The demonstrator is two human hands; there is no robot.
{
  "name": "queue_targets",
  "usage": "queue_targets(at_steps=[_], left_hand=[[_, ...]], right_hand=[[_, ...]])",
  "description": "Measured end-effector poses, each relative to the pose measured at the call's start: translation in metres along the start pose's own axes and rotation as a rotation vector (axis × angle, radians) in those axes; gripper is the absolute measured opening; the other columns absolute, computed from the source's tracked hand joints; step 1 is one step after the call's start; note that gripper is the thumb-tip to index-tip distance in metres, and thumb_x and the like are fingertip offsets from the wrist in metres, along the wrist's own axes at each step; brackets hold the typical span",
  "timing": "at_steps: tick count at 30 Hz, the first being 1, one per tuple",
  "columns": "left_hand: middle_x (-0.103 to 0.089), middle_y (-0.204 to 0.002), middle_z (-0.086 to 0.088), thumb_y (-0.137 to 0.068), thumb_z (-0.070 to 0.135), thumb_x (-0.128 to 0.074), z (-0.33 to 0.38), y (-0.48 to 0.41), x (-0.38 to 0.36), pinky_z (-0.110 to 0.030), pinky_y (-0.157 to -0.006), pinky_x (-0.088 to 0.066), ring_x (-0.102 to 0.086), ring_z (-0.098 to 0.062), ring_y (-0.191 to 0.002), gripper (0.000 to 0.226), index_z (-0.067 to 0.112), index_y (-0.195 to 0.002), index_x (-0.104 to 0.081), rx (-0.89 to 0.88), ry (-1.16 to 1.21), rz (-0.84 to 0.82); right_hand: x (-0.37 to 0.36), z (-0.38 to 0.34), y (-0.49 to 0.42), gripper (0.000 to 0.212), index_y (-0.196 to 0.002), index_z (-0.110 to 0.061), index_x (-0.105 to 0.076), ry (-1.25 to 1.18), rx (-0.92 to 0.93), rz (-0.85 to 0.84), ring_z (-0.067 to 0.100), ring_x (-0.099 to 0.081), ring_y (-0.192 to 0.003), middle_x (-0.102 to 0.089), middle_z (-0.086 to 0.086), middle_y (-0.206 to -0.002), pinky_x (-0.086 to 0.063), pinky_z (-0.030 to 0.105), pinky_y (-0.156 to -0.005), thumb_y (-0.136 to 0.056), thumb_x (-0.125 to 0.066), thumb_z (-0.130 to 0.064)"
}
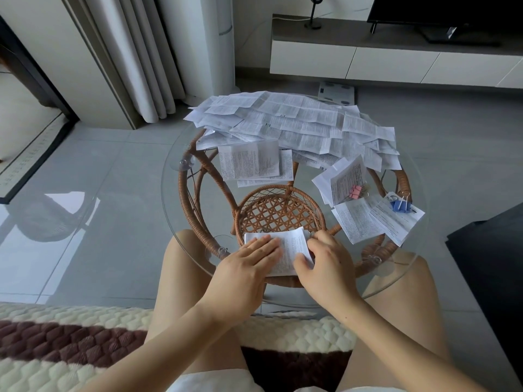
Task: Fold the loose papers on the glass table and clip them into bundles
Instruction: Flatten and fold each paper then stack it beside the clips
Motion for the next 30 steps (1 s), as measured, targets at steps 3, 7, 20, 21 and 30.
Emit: queue_targets(at_steps=[3, 7, 20, 21, 30], left_hand=[[-0.04, -0.147, -0.007, -0.086, 0.011, -0.043, -0.005, 0.001, -0.005, -0.041, -0.114, -0.029, -0.033, -0.024, -0.14, 0.052, 0.015, -0.138, -0.05, 0.037, -0.034, -0.044], [-0.032, -0.152, -0.007, -0.088, 0.016, -0.038, -0.005, 0.0, -0.006, -0.039, -0.116, -0.023, -0.026, -0.022, -0.143, 0.056, 0.017, -0.144, -0.041, 0.043, -0.069, -0.084], [-0.035, -0.151, -0.001, -0.096, 0.022, -0.031, -0.013, 0.003, -0.002, -0.035, -0.117, -0.019, -0.026, -0.017, -0.142, 0.049, 0.018, -0.144, -0.041, 0.035, -0.1, -0.106], [-0.035, -0.15, -0.001, -0.096, 0.022, -0.03, -0.013, 0.004, -0.002, -0.035, -0.117, -0.019, -0.027, -0.017, -0.141, 0.049, 0.019, -0.143, -0.042, 0.036, -0.105, -0.105], [-0.04, -0.148, 0.002, -0.093, 0.018, -0.037, -0.012, 0.017, 0.004, -0.03, -0.116, -0.015, -0.031, -0.016, -0.14, 0.05, 0.024, -0.141, -0.045, 0.01, -0.058, -0.093]], right_hand=[[0.008, -0.008, 0.0, 0.023, -0.058, -0.01, -0.046, 0.061, 0.01, 0.03, 0.023, -0.046, -0.054, -0.05, 0.005, -0.066, -0.031, 0.026, -0.053, -0.071, -0.037, -0.027], [0.009, -0.027, 0.004, 0.051, -0.126, -0.006, -0.054, 0.269, 0.064, -0.027, 0.033, -0.056, -0.11, -0.057, 0.016, -0.123, -0.045, 0.042, -0.09, -0.081, -0.045, -0.029], [-0.017, -0.007, 0.025, 0.053, -0.14, -0.011, -0.043, 0.334, 0.181, -0.279, 0.015, -0.035, -0.137, -0.04, 0.001, -0.147, -0.016, 0.052, -0.107, -0.094, -0.026, -0.031], [-0.013, -0.004, 0.026, 0.053, -0.14, -0.012, -0.044, 0.345, 0.183, -0.271, 0.015, -0.036, -0.136, -0.04, 0.001, -0.147, -0.017, 0.052, -0.106, -0.094, -0.026, -0.03], [-0.007, -0.009, 0.039, 0.059, -0.137, -0.012, -0.049, 0.403, 0.374, -0.322, 0.024, -0.039, -0.135, -0.045, 0.005, -0.144, -0.016, 0.055, -0.107, -0.094, -0.03, -0.048]])
Point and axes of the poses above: each hand's wrist, its own y-axis away from the middle knuckle, its own x-axis out of the back of the hand, z = x × y, the point moved 8 cm from there along -y, towards the middle knuckle
